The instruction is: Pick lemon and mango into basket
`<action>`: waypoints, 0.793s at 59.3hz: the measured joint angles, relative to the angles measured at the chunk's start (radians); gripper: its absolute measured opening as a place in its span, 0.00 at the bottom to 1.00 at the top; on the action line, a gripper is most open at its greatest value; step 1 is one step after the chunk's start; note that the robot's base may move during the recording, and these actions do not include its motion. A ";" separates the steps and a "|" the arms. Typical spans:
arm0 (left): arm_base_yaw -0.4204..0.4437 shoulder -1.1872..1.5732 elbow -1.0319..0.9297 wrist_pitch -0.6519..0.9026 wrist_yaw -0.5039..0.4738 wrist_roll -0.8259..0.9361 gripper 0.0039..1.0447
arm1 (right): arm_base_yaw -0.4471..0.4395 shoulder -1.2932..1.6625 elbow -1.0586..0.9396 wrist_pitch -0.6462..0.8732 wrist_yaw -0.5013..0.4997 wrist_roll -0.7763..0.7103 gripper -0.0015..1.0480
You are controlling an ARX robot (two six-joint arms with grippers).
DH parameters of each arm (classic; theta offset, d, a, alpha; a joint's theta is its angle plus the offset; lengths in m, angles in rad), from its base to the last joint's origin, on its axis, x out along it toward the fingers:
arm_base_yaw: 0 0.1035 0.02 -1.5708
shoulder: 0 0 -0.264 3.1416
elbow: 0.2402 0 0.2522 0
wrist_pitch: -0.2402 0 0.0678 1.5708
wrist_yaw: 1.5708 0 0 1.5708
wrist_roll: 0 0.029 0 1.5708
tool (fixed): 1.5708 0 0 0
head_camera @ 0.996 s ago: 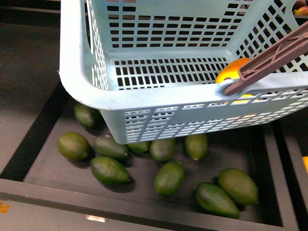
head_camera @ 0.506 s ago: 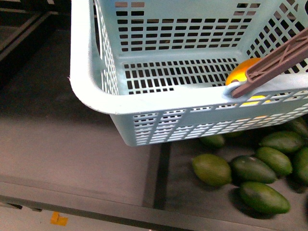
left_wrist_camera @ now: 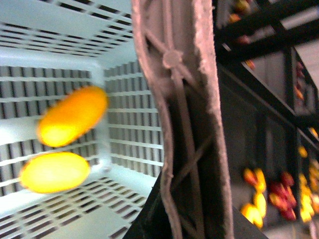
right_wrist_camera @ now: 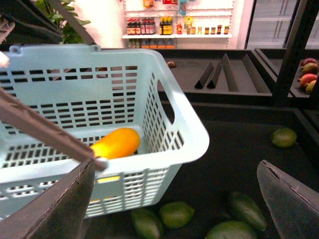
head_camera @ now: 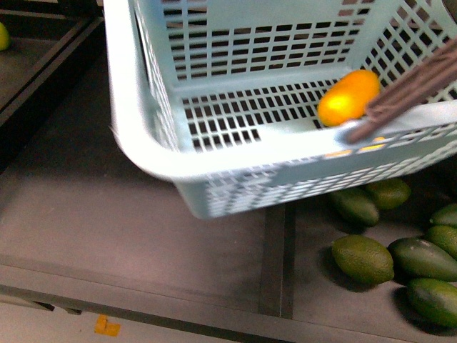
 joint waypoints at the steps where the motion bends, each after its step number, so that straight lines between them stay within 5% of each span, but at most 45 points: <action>1: -0.005 0.007 0.010 -0.010 -0.076 -0.031 0.04 | 0.000 0.000 0.000 0.000 0.000 0.000 0.92; 5: -0.017 0.056 0.062 -0.013 -0.312 -0.232 0.04 | 0.000 0.000 0.000 0.000 0.000 0.000 0.92; 13: 0.039 0.153 0.169 -0.005 -0.492 -0.361 0.04 | 0.000 0.000 0.000 0.000 0.004 0.000 0.92; 32: 0.207 0.362 0.320 0.050 -0.491 -0.531 0.04 | 0.000 0.000 0.000 0.000 0.004 0.000 0.92; 47: 0.272 0.496 0.368 0.079 -0.359 -0.577 0.04 | 0.000 0.000 0.000 0.000 0.004 0.000 0.92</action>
